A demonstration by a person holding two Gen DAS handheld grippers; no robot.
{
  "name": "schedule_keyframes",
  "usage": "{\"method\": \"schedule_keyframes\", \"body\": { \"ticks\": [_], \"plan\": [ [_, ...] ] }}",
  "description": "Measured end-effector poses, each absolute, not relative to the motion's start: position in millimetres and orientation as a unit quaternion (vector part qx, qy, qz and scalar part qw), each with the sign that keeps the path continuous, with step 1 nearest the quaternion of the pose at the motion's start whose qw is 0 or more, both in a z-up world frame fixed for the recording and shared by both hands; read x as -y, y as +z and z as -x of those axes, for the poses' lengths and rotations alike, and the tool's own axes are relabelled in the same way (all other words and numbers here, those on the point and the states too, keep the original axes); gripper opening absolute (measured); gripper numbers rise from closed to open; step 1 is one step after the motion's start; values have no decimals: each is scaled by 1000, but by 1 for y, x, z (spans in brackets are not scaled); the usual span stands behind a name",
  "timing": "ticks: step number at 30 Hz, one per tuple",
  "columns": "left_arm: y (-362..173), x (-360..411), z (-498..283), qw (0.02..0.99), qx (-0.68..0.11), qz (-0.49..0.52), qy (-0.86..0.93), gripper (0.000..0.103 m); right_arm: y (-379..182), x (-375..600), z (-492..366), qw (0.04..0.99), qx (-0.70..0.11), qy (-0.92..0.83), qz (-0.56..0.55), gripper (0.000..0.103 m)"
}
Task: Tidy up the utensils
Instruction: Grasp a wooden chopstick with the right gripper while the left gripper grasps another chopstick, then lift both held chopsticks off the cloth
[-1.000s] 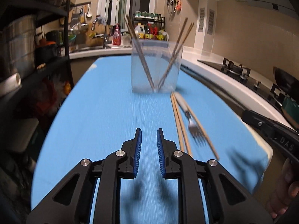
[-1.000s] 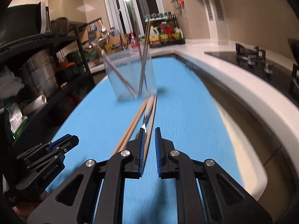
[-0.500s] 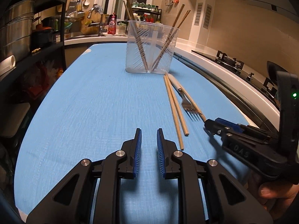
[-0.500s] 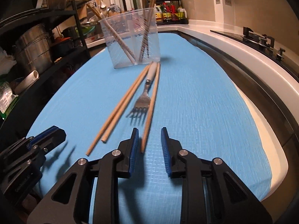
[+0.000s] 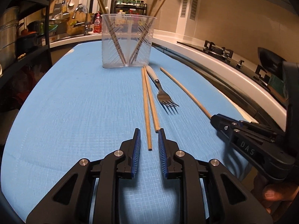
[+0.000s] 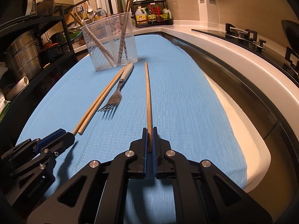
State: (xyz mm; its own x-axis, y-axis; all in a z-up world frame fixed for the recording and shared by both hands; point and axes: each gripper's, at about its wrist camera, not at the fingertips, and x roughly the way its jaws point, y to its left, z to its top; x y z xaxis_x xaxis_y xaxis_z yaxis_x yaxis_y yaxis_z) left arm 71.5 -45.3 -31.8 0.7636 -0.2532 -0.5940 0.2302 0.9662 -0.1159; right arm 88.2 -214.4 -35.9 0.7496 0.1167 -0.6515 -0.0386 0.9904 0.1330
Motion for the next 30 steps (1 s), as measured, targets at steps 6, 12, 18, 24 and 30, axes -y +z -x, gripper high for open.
{"method": "schedule_keyframes", "body": {
  "ticks": [6,12,18,24,30],
  "plan": [
    [-35,49,-67,945,-308,-9,-106,4,-37,216,-85,935,-349,39,-51,5],
    [-36,24,-51,953,-295,-1,-66,4,-37,215,-81,936,-346,33,-50,5],
    [-37,12,-41,956,-287,13,-51,5,-38,217,-77,937,-343,29,-54,6],
    [-39,16,-48,959,-279,9,-50,7,-38,217,-80,938,-342,32,-45,6],
    [-41,20,-49,961,-273,1,-45,7,-38,216,-82,938,-342,32,-44,6]
  ]
}}
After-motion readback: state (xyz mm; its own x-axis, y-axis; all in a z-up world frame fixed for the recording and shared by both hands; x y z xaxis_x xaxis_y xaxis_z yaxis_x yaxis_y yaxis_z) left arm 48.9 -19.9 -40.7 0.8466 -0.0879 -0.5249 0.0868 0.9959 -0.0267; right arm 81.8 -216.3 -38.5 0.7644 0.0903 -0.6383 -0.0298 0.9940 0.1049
